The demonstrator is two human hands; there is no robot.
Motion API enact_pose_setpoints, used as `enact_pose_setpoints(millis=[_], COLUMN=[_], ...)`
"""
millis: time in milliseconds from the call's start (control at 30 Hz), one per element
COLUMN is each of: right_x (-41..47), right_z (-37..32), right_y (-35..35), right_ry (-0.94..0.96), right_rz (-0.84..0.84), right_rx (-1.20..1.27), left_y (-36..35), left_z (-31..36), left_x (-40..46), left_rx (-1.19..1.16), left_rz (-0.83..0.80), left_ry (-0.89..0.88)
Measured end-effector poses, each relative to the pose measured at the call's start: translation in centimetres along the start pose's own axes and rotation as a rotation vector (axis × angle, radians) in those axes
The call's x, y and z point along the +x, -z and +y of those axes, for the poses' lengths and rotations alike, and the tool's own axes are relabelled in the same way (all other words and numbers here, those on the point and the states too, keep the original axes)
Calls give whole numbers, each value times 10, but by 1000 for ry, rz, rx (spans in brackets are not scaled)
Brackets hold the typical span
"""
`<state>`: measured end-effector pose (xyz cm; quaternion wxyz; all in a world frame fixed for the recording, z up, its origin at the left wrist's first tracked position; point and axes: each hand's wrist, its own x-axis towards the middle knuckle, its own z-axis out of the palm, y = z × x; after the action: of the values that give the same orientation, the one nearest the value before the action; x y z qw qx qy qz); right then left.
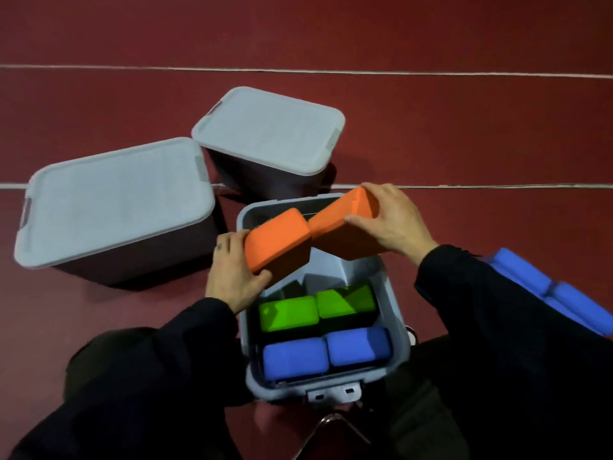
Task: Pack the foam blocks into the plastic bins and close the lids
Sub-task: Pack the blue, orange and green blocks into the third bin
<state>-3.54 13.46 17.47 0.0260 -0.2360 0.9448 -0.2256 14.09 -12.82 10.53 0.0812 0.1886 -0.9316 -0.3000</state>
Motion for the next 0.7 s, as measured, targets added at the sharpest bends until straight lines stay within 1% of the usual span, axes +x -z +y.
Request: enact_pose_setpoints(millis=[100,167,233,333,433,500,600,667,700], right_x=[10,16,19,21,18,14,5,-3,-6], right_z=[0,4,10,18,19,21,35,48,56], right_y=[-26,-41,-54,-74,-102,-123,-151,-171,-179], right_ry=[-11,-2,35,151,290,311,252,220,205], right_rz=[-74,-124,-202,-287,-351,-397,-459,-524,-531], right_rx=[-18,-54,-119,-205,-294,-311,-311,-304,-282], left_y=[-14,-24,-38,-61,-80,-93,-110,-122,-128], left_z=[-10,-13,-15,-26,-48,-60,-61,-56,-52], left_x=[7,15,23,30,24,16,13,17,20], left_rx=[35,70,131,212,319,486,677,671,646], left_rz=[-70,-126,-238,-411,-511,-529,-490,-444,-448], left_ry=[8,-45,-105,-122,-45,-79,-185,-197,-190])
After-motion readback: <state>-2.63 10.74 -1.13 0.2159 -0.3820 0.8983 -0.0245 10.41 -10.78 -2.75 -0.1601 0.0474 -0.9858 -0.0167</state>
